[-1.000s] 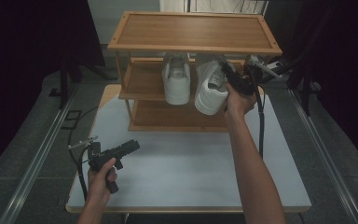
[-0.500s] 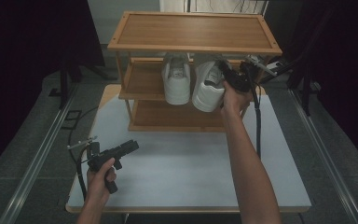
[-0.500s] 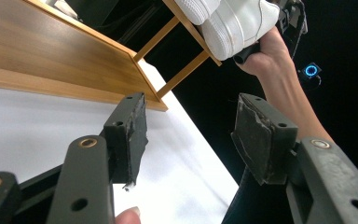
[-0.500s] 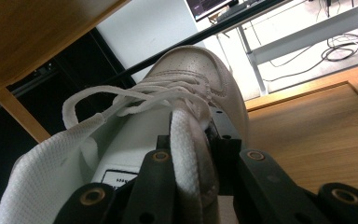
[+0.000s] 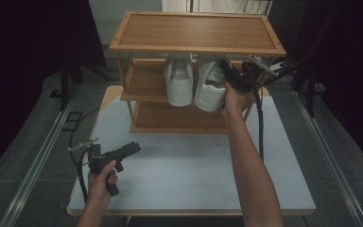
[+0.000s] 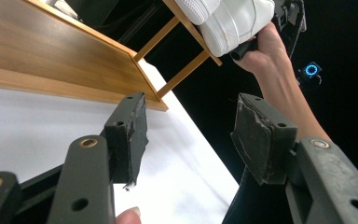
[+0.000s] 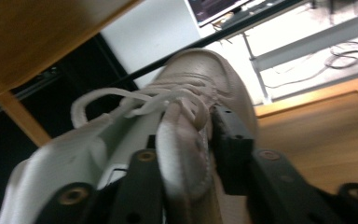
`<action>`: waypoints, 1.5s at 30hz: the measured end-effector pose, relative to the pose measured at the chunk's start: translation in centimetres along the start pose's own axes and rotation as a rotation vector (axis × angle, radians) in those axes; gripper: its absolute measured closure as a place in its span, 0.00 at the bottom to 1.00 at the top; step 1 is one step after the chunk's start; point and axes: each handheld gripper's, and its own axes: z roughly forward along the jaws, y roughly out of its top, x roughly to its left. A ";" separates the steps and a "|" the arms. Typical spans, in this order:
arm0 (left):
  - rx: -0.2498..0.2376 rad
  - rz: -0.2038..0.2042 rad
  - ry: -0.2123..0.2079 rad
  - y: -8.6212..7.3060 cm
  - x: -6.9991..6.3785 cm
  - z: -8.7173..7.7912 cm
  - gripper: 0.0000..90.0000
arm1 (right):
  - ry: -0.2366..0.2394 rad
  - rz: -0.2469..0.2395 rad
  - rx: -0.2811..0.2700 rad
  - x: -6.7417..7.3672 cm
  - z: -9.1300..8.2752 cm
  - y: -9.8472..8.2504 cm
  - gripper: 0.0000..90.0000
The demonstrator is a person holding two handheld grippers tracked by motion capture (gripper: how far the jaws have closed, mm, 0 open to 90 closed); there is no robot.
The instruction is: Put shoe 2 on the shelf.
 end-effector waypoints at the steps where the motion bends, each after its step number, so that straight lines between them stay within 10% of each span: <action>1: 0.000 -0.001 0.000 0.0 0.0 0.0 0.49 | 0.014 0.005 0.000 0.1 0.1 -0.1 0.72; 25: 0.006 -0.001 0.003 -0.2 0.0 0.2 0.49 | 0.153 0.048 0.008 -0.7 -1.0 -0.8 0.60; 45: 0.008 0.006 0.018 -0.2 0.2 0.2 0.49 | 0.182 -0.094 0.030 0.1 -6.1 -1.2 0.58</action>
